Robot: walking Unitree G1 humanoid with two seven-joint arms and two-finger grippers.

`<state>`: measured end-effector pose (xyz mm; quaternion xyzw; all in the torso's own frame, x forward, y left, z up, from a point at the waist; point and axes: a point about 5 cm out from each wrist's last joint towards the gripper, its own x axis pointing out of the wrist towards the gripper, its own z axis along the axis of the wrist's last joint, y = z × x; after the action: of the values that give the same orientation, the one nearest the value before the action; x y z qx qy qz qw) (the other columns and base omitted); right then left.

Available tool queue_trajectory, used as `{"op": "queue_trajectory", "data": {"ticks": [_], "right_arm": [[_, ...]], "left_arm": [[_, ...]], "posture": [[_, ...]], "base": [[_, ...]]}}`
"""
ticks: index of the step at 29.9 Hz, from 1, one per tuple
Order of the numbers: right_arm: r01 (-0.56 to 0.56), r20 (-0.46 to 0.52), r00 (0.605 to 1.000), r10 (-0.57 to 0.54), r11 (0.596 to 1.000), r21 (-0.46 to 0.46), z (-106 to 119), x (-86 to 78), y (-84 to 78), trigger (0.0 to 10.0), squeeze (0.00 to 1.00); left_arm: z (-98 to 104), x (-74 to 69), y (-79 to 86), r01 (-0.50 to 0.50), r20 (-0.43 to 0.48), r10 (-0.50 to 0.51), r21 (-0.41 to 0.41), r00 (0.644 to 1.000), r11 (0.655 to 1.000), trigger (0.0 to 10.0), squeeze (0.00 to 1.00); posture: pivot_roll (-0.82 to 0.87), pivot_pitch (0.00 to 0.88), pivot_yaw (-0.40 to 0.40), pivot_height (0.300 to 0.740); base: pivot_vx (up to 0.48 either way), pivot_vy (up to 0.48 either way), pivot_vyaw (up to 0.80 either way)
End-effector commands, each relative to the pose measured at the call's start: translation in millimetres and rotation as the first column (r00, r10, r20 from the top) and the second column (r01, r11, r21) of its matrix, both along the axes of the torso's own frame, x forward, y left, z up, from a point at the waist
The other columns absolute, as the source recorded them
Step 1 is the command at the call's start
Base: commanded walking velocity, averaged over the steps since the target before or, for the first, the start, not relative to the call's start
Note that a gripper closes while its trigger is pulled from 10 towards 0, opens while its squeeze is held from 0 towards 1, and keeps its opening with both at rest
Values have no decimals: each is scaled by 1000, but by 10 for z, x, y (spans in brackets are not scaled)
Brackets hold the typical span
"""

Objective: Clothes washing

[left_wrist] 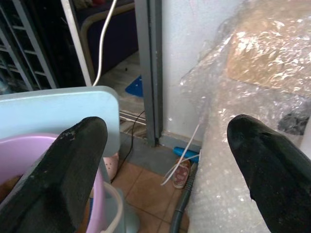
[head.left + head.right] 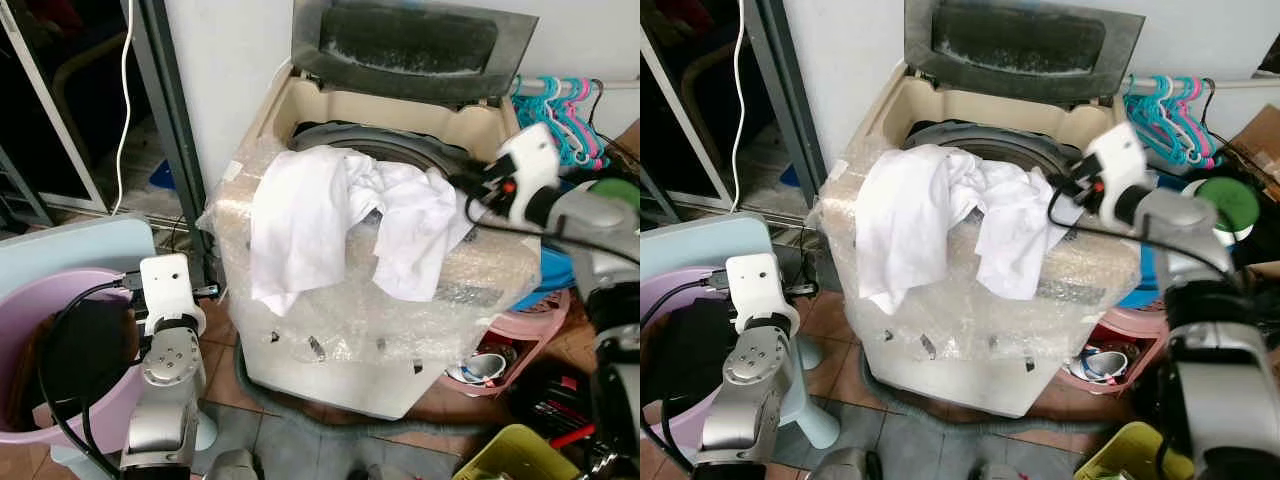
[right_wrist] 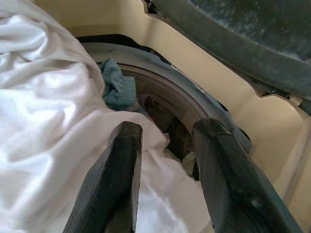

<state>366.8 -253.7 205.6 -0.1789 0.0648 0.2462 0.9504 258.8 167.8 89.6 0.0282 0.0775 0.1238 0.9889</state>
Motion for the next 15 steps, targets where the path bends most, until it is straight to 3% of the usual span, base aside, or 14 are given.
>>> {"op": "queue_trajectory", "data": {"ticks": [1,5,6,8,15], "right_arm": [[-29,7,1000,29,999,14,7,-11,43,10000,1000],[-95,49,995,91,991,91,76,-23,134,10000,1000],[-95,49,995,91,991,91,76,-23,134,10000,1000],[-207,-5,978,207,976,62,-16,-86,234,10000,1000],[-269,-57,961,272,961,61,-123,-143,299,10000,1000]], "left_arm": [[31,40,-39,18,9,-18,1,1000,1000,10000,0],[29,24,-20,10,9,-10,2,1000,1000,10000,0],[29,24,-20,10,9,-10,2,1000,1000,10000,0],[28,17,-17,7,9,-7,2,1000,1000,10000,0],[30,18,-19,3,10,-3,0,1000,1000,10000,0]], "posture": [[7,0,-30,740],[16,0,-34,740],[16,0,-34,740],[18,0,-37,740],[18,0,-38,740]], "base": [[0,0,0],[0,0,0],[0,0,0],[0,0,0],[0,0,0]]}}
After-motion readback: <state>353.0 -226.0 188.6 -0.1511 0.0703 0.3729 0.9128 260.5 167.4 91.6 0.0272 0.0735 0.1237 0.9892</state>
